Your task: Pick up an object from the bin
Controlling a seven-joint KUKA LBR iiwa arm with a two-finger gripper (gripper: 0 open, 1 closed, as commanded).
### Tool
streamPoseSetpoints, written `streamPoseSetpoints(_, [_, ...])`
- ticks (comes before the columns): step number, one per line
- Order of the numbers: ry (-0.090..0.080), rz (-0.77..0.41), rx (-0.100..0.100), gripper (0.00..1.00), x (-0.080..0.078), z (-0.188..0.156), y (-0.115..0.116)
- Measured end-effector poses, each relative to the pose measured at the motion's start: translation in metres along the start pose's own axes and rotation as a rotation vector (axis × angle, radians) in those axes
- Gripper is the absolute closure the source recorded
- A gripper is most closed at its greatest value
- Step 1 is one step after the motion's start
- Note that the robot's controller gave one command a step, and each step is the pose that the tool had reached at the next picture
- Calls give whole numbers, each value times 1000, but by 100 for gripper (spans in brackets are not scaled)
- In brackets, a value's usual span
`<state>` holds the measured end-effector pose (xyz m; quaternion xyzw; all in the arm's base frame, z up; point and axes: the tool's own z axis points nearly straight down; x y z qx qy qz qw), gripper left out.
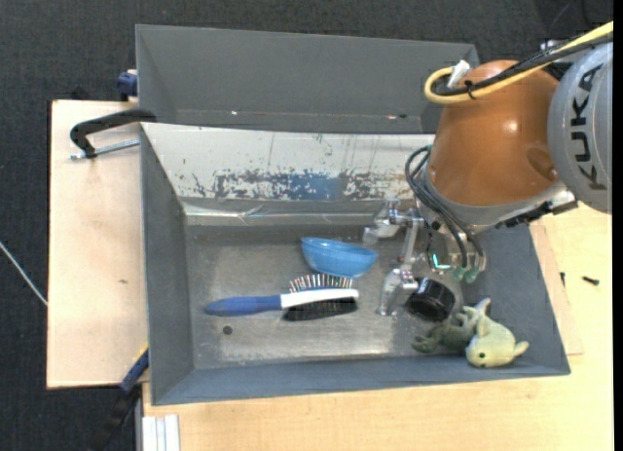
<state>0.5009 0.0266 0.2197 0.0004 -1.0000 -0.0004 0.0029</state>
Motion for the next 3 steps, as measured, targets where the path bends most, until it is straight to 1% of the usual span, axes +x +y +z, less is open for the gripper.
streamPoseSetpoints(1, [-9,-36,0,0,-36,148,33])
streamPoseSetpoints(2, [-21,-34,-2,100,-40,142,33])
streamPoseSetpoints(3, [-18,-56,-1,100,-28,-3,40])
